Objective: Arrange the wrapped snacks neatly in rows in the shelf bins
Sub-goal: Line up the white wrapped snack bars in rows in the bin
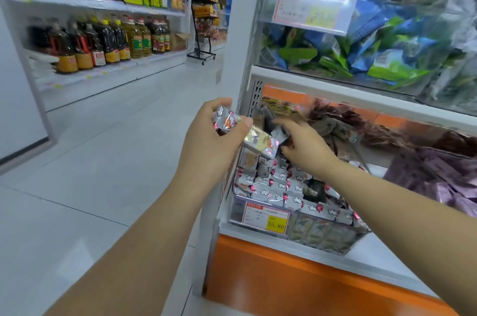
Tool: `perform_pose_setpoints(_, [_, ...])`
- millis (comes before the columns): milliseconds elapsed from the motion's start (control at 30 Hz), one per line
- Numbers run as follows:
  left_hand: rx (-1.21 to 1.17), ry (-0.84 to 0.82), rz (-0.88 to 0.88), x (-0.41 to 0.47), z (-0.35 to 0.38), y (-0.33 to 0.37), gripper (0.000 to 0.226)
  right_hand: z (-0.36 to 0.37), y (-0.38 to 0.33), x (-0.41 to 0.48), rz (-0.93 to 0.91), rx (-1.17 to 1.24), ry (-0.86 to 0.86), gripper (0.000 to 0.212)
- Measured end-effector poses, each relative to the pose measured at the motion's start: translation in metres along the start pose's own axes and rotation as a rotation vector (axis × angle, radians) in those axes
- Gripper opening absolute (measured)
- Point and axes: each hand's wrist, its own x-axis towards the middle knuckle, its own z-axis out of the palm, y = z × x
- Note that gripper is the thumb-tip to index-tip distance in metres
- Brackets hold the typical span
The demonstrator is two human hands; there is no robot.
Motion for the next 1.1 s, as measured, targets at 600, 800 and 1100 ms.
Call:
perform_pose_setpoints(600, [-0.011, -0.036, 0.175, -0.021, 0.018, 0.015, 0.046, -0.088, -0.018, -0.094, 0.059, 0.633, 0.084, 0.046])
perform_pose_setpoints(800, [-0.018, -0.217, 0.093, -0.026, 0.039, 0.008, 0.031, -0.095, -0.017, -0.104, 0.074, 0.868, -0.114, 0.037])
perform_pose_setpoints(1100, [-0.337, -0.275, -0.231, -0.022, 0.039, 0.007, 0.025, -0.09, -0.016, -0.098, 0.149, 1.226, 0.196, 0.022])
